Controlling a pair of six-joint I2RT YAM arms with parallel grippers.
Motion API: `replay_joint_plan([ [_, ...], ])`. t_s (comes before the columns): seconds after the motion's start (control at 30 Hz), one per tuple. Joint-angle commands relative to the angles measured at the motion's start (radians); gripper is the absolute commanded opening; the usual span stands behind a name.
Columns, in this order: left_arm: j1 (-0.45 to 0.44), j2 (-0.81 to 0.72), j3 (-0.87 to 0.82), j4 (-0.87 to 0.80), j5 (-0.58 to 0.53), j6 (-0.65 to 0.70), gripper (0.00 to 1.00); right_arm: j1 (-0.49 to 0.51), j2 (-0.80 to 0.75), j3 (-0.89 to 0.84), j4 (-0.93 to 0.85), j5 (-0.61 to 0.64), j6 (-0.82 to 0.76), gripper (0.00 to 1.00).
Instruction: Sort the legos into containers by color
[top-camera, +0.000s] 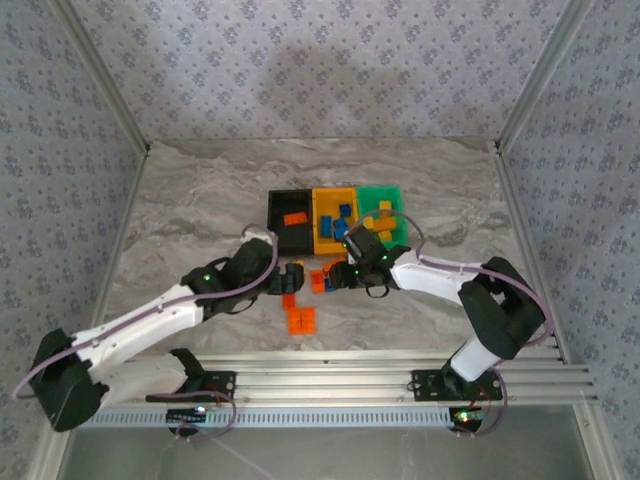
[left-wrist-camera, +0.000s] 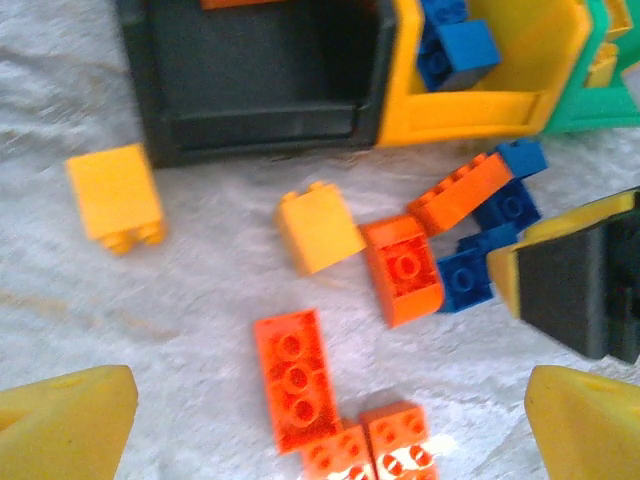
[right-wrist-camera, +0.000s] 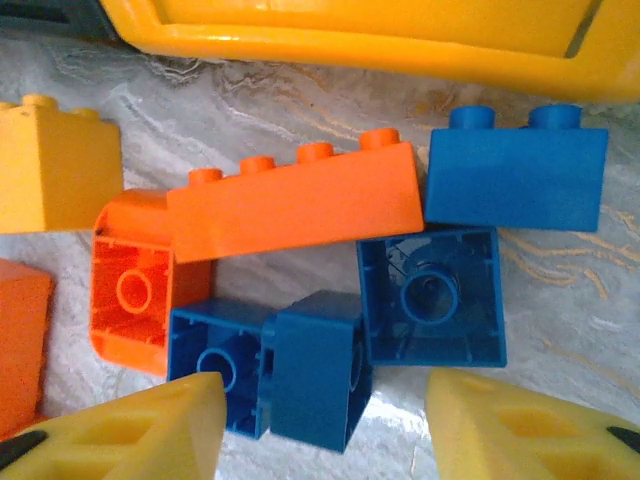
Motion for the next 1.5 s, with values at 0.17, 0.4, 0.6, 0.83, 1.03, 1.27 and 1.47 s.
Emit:
replay_joint_plan([
  [0.17,0.003,-0.149,-0.063,-0.082,-0.102,-0.093,0.99,0.011,0.023,0.018,-0.036,0.027,0.010,0.36],
  [0.4,0.004,-0.166,-0.063,-0.106,-0.132,-0.085,0.99,0.018,-0.137,-0.025,-0.122,0.038,0.012,0.25],
  [0.6,0.005,-0.179,-0.081,-0.096,-0.150,-0.085,0.99,-0.006,-0.273,0.034,-0.208,0.030,0.001,0.23],
  [0.83,0.009,-0.178,-0.105,-0.095,-0.152,-0.096,0.99,-0.106,-0.059,0.301,-0.184,0.013,-0.057,0.23],
  [1.03,0.013,-0.216,-0.147,-0.090,-0.128,-0.106,0.99,-0.168,0.213,0.545,-0.173,0.029,-0.074,0.23],
  [1.27,0.054,-0.232,-0.180,-0.098,-0.124,-0.130,0.99,-0.197,0.380,0.697,-0.210,0.037,-0.067,0.35],
  [1.47,0.186,-0.134,-0.192,0.030,0.025,-0.075,0.99,-0.192,0.331,0.674,-0.184,0.021,-0.059,0.62],
])
